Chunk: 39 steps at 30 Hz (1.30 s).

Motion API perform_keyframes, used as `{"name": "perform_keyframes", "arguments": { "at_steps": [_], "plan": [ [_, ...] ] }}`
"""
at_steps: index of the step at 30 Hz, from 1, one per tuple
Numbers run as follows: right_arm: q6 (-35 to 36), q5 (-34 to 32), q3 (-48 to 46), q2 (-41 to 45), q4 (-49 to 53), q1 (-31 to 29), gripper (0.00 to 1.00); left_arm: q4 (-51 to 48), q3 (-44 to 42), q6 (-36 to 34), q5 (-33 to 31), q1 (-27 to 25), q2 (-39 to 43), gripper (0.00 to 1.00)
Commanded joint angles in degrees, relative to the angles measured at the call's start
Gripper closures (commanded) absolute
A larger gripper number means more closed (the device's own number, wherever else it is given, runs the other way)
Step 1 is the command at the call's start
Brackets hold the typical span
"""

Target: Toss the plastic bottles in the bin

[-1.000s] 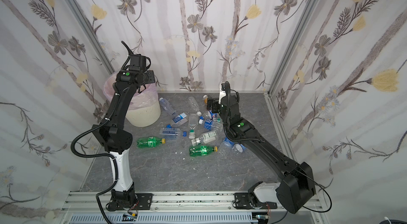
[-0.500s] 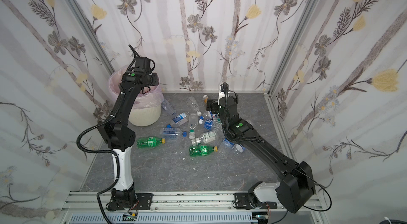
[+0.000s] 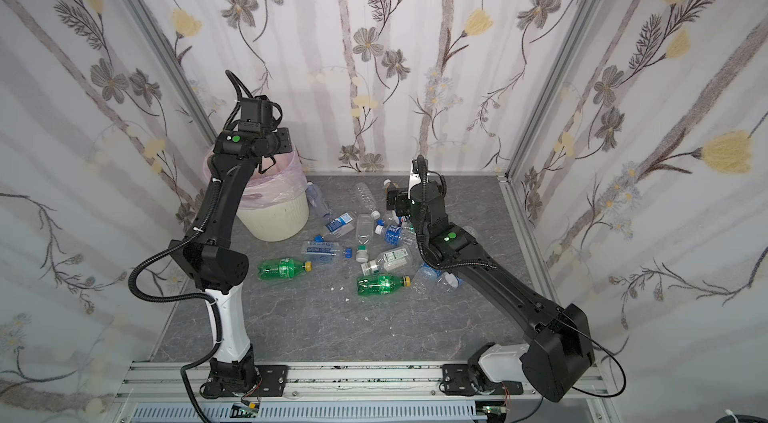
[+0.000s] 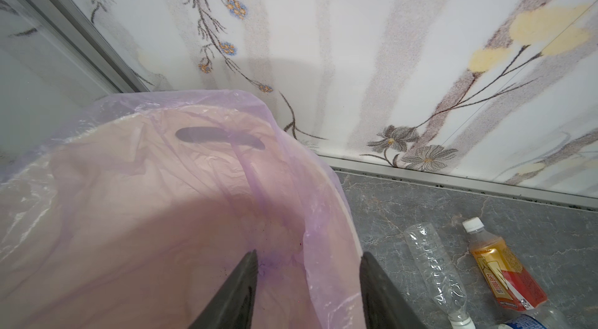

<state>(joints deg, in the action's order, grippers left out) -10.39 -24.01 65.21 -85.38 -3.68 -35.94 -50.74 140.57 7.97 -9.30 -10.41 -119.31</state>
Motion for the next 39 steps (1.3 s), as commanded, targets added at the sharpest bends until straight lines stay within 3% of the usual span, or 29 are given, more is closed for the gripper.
{"name": "perform_keyframes", "arguments": {
  "at_steps": [1,14,22,30,36,39],
  "plan": [
    [0.0,-0.6,0.6,-0.4,-1.0,-0.1,0.0,0.8,0.8,0.9,1.9,-0.6,-1.2,0.48],
    [-0.7,-0.5,-1.0,0.4,-0.9,-0.2,0.0,0.6,-0.4,-0.7,0.1,-3.4,-5.8,0.55],
    [-1.1,-0.5,-1.4,0.2,-1.3,-0.2,0.0,0.5,-3.1,-3.7,-2.0,-3.4,-4.5,0.67],
    [-2.3,-0.6,-2.1,0.4,-1.6,-0.2,0.0,0.7,-3.9,-5.3,2.5,-3.5,-3.8,0.74],
    [-2.5,-1.0,-2.7,1.0,-1.9,-0.2,0.0,1.2,-3.6,-5.8,4.5,-4.3,-3.8,0.91],
    [-2.7,-1.2,-3.1,1.3,-2.2,-0.2,0.0,1.3,-3.7,-7.2,5.1,-5.1,-4.0,0.91]
  ]
}}
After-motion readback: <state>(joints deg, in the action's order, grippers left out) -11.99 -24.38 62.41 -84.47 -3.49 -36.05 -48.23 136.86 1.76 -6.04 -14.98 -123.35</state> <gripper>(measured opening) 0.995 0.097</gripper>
